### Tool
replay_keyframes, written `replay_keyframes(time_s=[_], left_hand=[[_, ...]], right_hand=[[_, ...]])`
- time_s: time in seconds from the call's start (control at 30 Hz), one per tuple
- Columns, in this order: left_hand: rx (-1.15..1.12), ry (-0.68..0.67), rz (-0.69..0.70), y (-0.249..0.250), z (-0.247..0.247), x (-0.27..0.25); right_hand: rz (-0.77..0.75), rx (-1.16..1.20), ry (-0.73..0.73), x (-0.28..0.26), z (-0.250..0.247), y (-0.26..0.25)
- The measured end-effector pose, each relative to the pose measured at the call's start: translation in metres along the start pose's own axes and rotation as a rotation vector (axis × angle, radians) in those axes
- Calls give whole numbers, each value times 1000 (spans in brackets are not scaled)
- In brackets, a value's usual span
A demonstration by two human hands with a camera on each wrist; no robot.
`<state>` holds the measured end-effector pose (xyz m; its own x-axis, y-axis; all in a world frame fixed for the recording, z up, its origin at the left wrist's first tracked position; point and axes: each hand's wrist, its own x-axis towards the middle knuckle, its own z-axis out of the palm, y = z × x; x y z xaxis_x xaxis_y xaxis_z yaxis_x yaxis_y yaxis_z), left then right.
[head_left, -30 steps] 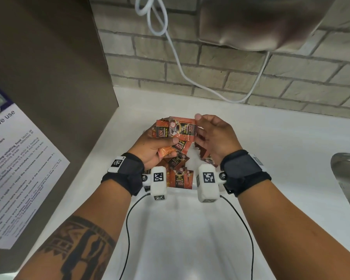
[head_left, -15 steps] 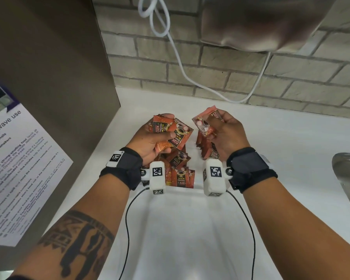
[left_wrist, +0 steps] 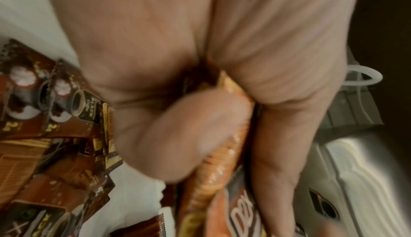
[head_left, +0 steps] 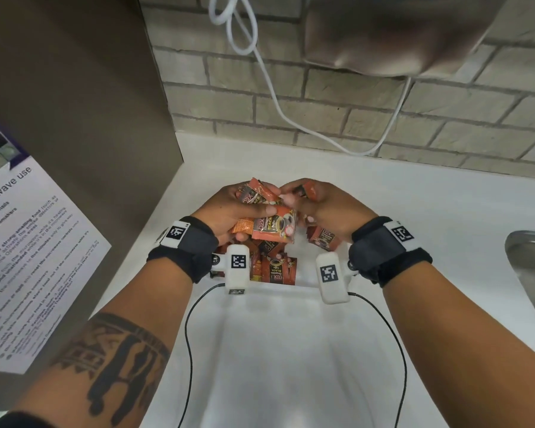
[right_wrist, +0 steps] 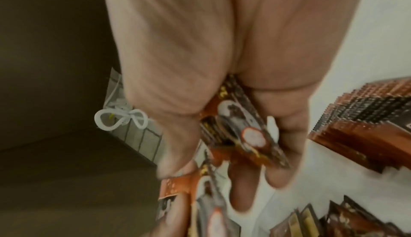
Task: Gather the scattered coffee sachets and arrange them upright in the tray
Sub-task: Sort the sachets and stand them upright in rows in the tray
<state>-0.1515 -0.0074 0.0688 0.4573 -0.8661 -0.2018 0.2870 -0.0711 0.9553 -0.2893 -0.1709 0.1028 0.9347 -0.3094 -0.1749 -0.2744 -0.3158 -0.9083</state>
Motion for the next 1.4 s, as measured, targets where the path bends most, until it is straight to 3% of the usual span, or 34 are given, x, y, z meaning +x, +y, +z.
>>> replay_keyframes(time_s=[0.13, 0.27, 0.33, 0.4, 0.47, 0.57, 0.73, 0.87, 1.0, 1.13, 1.27, 1.4], left_hand=[[127, -23, -15, 4, 7, 1], [179, -2, -28, 6, 11, 2], [135, 18, -37, 6, 8, 2], [75, 80, -39, 3, 4, 1], [8, 124, -24, -1, 2, 1], [-14, 135, -1, -4, 4, 1], [76, 31, -58, -2, 13, 2], [143, 14, -127, 6, 19, -1], [-96, -88, -210, 10, 15, -5], [-64, -13, -127, 7, 11, -3], [-17, 61, -49, 4, 18, -1], [-41, 74, -94, 2, 21, -1]], right_hand=[[110, -157, -162, 1, 7, -6], [156, -285, -188, 2, 8, 1], [184, -155, -206, -2, 3, 5], [228, 156, -233, -7, -1, 8], [221, 358, -189, -10, -2, 8], [194, 477, -13, -8, 2, 10], [136, 255, 36, -3, 16, 3], [152, 322, 7, -2, 17, 4], [93, 401, 14, -5, 9, 12], [167, 508, 102, -6, 5, 15], [195, 422, 126, -6, 13, 12], [123, 340, 199, -5, 11, 10]])
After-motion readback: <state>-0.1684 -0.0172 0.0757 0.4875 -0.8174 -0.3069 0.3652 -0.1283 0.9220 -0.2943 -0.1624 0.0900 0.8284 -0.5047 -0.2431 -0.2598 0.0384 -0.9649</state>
